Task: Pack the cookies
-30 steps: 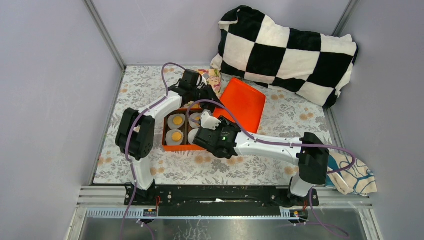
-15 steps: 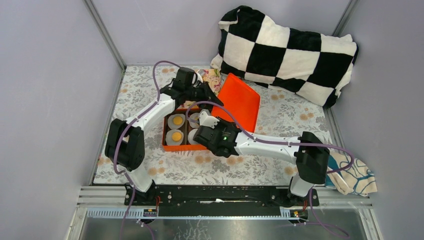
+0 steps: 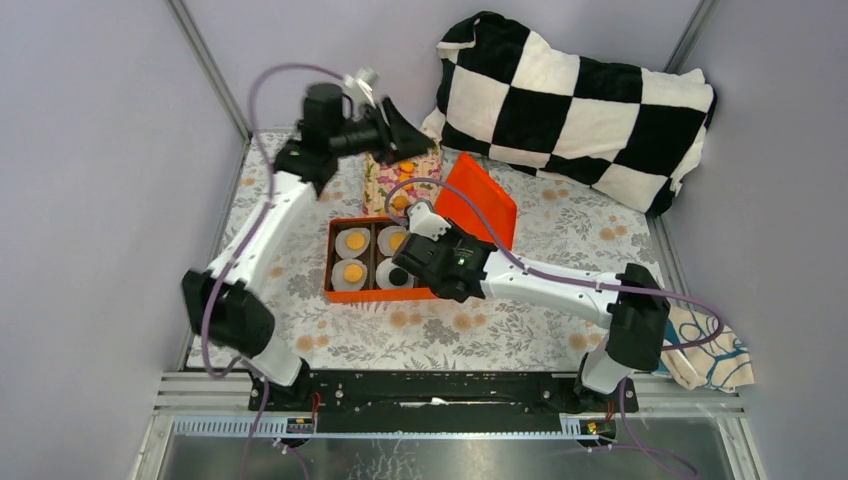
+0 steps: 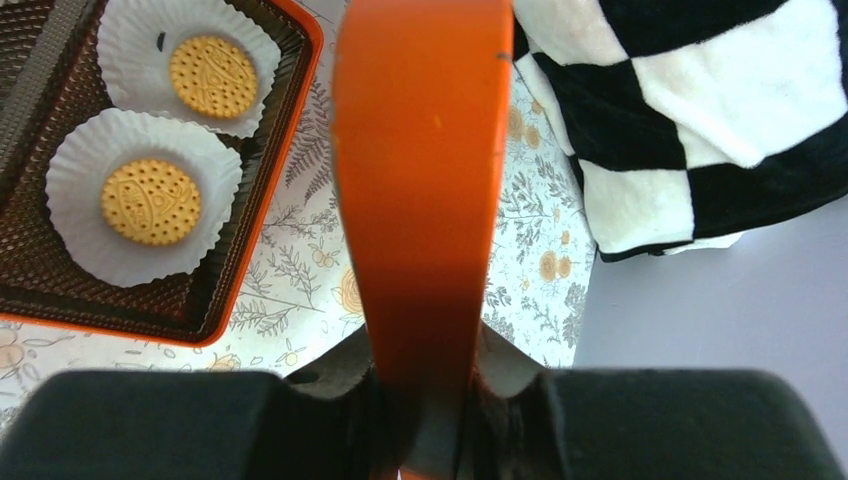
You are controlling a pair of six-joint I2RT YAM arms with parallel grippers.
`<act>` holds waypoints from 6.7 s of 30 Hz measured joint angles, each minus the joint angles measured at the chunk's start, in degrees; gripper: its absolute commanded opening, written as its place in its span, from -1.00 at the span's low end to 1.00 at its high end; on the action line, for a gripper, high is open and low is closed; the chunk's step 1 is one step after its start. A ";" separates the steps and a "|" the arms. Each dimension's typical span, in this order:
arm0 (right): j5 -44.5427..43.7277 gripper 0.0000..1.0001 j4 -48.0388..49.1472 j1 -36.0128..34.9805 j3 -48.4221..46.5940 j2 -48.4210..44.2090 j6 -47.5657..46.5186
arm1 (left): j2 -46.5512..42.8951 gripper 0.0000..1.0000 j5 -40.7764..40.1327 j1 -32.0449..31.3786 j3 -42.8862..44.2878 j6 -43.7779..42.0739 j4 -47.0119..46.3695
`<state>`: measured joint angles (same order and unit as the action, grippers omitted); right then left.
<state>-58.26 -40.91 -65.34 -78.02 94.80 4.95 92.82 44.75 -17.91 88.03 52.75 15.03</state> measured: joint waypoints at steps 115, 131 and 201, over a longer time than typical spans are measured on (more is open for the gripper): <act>100.56 0.12 32.24 50.75 11.85 12.66 26.97 | -21.24 -1.00 -51.12 -11.37 -50.58 -11.04 -7.43; 76.30 0.18 20.96 52.76 12.50 0.79 24.26 | -14.38 -1.00 -46.45 -12.22 -50.34 -9.66 -17.03; 41.62 -0.96 8.72 34.64 6.56 -3.58 18.25 | -8.66 -1.00 -52.37 -9.07 -49.35 -9.53 -15.45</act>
<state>-16.64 -32.18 -30.70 -71.46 91.22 23.20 84.16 -7.62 -26.98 38.68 43.22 -0.43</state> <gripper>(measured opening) 0.026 0.000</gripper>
